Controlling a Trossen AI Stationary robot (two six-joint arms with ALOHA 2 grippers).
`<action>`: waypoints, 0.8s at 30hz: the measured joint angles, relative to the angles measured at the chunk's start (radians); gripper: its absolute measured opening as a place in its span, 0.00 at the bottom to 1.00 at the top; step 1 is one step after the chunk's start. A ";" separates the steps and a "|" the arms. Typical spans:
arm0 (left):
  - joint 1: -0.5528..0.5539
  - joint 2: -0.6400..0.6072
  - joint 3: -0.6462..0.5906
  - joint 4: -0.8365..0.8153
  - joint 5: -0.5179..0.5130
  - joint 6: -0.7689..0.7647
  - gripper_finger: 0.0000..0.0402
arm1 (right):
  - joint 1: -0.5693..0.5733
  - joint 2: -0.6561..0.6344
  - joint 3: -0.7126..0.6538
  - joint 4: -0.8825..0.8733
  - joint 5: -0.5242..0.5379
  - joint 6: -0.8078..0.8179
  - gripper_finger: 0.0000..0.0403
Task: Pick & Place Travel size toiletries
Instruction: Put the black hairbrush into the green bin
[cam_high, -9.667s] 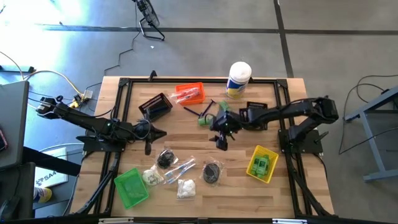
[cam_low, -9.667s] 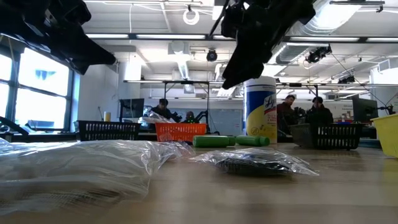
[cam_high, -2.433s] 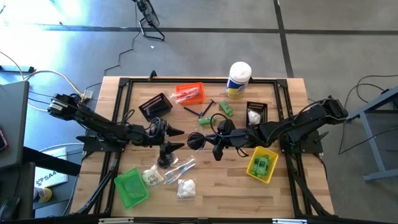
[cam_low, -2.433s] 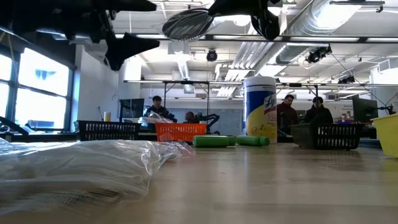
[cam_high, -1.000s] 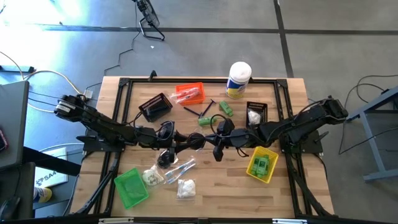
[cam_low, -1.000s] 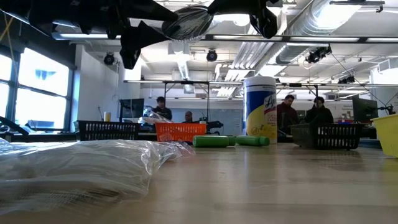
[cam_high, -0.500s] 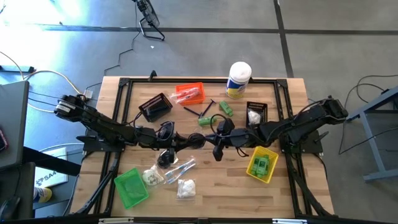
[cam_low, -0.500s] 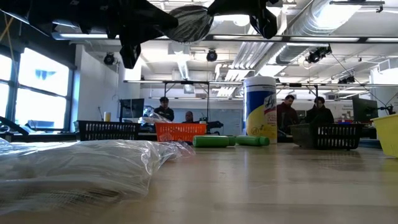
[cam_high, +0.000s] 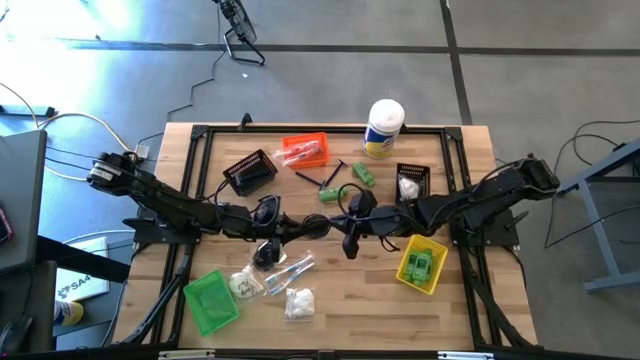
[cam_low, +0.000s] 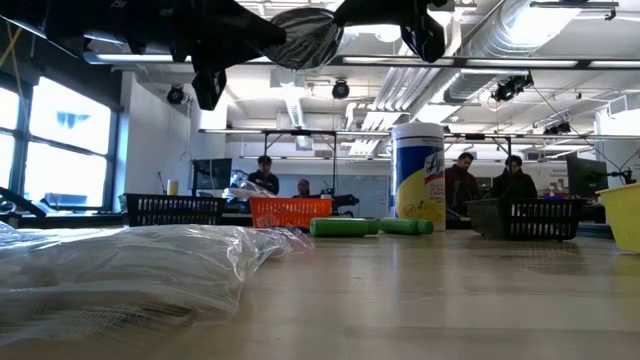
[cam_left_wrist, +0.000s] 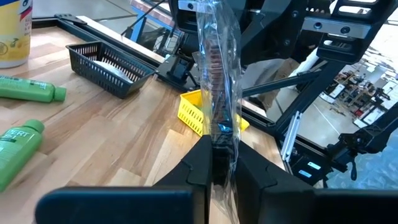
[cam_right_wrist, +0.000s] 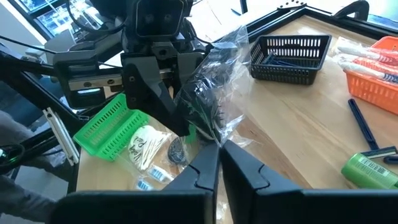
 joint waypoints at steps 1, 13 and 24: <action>0.000 0.000 0.000 -0.001 0.007 0.000 0.08 | 0.000 0.000 0.000 0.000 -0.013 -0.014 0.05; 0.000 0.000 0.000 -0.006 0.022 0.005 0.07 | 0.001 -0.016 0.000 -0.017 -0.046 -0.042 0.48; 0.000 -0.008 0.000 -0.022 0.057 0.008 0.07 | -0.011 -0.219 0.001 -0.218 -0.021 -0.040 0.57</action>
